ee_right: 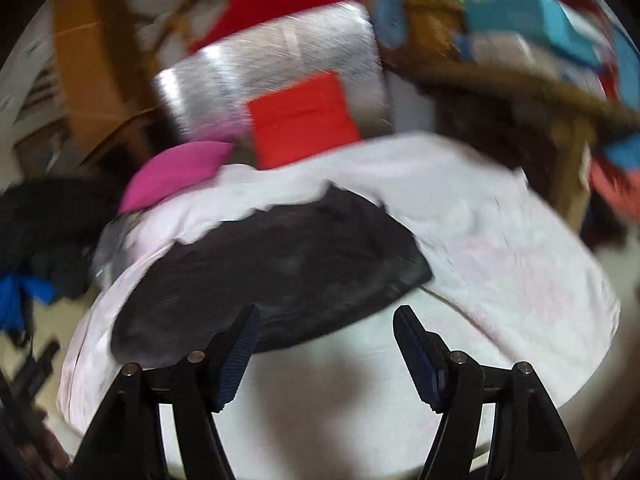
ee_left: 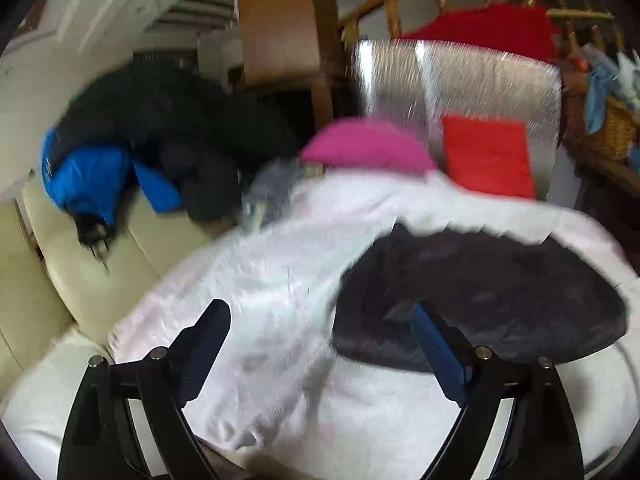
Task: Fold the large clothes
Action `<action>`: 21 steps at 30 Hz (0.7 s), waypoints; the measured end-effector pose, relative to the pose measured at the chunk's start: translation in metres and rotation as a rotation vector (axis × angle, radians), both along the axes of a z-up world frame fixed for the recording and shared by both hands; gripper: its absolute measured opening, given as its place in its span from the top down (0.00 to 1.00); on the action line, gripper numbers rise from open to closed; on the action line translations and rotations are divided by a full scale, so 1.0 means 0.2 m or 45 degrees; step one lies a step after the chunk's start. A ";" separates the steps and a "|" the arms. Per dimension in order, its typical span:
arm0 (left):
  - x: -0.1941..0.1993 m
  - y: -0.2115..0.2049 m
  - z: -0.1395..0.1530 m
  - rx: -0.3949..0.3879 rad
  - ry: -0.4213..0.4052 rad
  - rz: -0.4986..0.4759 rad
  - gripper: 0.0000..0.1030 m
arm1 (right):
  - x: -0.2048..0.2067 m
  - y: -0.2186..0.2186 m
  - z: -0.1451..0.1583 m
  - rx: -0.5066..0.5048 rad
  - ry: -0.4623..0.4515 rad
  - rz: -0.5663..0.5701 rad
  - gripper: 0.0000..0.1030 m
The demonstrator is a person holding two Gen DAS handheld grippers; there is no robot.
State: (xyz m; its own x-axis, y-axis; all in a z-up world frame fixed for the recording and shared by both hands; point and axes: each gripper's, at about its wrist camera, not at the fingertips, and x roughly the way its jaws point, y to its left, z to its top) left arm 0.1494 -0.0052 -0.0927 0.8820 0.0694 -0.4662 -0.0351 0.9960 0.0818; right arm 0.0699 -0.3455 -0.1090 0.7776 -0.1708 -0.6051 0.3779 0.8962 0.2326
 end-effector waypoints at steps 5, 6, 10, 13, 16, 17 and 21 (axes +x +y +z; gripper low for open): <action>-0.28 -0.06 0.32 0.022 -0.178 -0.048 0.01 | -0.20 0.17 0.29 -0.042 -0.148 0.083 0.23; -0.32 -0.07 0.37 0.018 -0.187 -0.067 0.00 | -0.25 0.20 0.34 -0.042 -0.180 0.089 0.22; -0.48 -0.08 0.52 -0.013 -0.219 -0.106 0.00 | -0.43 0.31 0.46 -0.110 -0.226 0.063 0.22; -0.60 -0.11 0.58 -0.004 -0.256 -0.135 0.00 | -0.52 0.37 0.51 -0.117 -0.205 0.058 0.22; -0.68 -0.11 0.61 0.004 -0.273 -0.151 0.00 | -0.59 0.42 0.53 -0.131 -0.185 0.059 0.22; -0.71 -0.11 0.62 0.000 -0.273 -0.159 0.00 | -0.60 0.43 0.53 -0.138 -0.186 0.059 0.22; -0.79 -0.11 0.67 0.011 -0.298 -0.172 0.00 | -0.67 0.47 0.57 -0.167 -0.206 0.074 0.22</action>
